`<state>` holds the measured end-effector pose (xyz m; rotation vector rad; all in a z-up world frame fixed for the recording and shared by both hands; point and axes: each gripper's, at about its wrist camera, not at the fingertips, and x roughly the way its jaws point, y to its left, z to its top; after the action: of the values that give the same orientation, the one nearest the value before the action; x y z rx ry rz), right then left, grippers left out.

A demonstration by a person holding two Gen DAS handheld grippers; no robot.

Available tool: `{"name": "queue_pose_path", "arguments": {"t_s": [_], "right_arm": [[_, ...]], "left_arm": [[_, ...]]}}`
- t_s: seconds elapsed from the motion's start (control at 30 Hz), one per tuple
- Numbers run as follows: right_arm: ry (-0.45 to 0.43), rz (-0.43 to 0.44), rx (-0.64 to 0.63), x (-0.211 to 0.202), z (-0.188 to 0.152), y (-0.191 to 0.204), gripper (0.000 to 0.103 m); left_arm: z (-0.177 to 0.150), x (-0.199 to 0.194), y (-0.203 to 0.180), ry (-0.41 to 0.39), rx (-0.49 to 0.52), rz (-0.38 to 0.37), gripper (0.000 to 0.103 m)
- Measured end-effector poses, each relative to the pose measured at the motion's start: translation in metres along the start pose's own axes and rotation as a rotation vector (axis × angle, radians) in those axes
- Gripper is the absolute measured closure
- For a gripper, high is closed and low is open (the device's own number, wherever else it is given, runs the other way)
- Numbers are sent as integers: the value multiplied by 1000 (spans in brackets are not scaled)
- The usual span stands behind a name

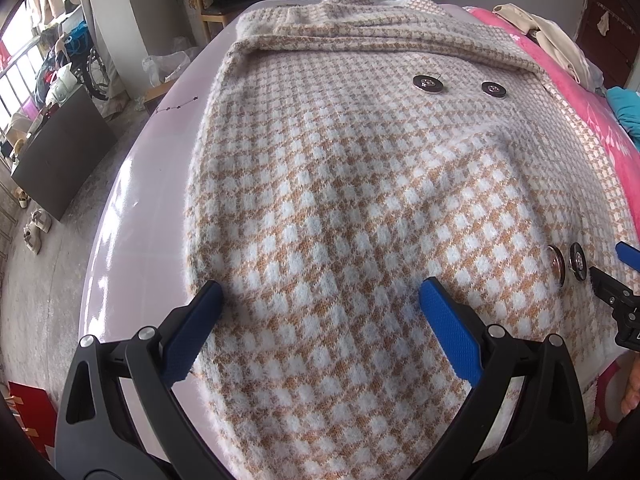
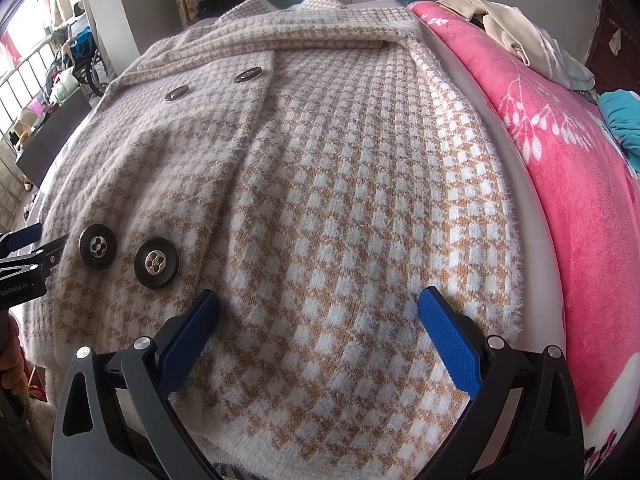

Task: Fold large clothes

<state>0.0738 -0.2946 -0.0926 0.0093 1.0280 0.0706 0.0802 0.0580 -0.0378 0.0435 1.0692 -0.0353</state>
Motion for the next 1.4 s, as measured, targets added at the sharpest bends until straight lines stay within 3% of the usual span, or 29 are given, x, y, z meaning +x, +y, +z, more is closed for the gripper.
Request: {"name": "queue_pose_path", "arguments": {"t_s": [0.6,0.73,1.03,1.27,1.4], "right_arm": [[0,1,0,0,0,0,6],[1,0,0,0,0,1,6],[-5,0,1,-1,-1,1,6],[-9,22,-16,-3,-4,-1,6],[14,86,-41,-16,-11,-7,6]], "left_arm": [[-1,-1,2,-10,18,-15,8],[-4,-13,7,-46,32,-53,8],[-28,-34,49,-74,-79,-168,8],[-46,-25,57,-4,-135,-257,46],[-54,-29,53,-3,-128,-253,51]]}}
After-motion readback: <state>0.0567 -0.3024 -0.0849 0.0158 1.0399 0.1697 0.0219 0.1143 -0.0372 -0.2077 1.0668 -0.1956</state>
